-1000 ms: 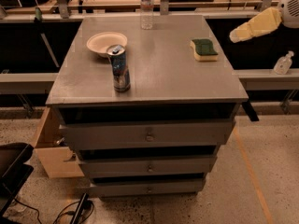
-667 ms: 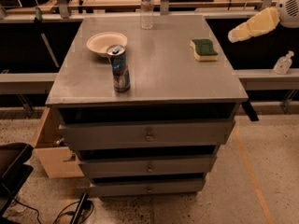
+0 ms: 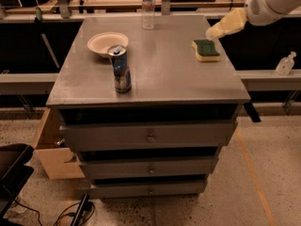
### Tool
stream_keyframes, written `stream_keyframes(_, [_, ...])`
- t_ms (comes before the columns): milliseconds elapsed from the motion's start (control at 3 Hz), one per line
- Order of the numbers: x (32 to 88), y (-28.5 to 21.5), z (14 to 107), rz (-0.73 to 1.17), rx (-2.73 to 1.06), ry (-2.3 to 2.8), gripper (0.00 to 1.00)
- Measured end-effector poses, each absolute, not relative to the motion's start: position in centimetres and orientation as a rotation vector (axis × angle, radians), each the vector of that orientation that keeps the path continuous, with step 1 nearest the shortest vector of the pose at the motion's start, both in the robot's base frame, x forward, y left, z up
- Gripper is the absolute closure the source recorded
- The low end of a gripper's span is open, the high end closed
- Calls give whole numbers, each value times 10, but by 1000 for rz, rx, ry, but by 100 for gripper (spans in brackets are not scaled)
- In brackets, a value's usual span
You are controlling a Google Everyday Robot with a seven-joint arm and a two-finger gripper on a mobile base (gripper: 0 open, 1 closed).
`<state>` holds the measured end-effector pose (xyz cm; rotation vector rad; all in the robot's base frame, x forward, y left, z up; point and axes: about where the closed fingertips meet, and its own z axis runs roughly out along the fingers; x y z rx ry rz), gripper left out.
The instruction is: Pick sponge
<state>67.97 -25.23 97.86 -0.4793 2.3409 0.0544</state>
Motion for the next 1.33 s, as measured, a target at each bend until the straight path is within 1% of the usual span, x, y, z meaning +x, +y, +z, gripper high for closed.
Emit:
stream_keyframes(333, [730,-218,947,89,-424,2440,0])
stream_keyframes(667, [756,-199,923,126,-382,2506,0])
stream_keyframes(1000, [773,-191,901,149,-348,2558,0])
stream_keyframes(1333, [783,-199,882,140,-319,2598,0])
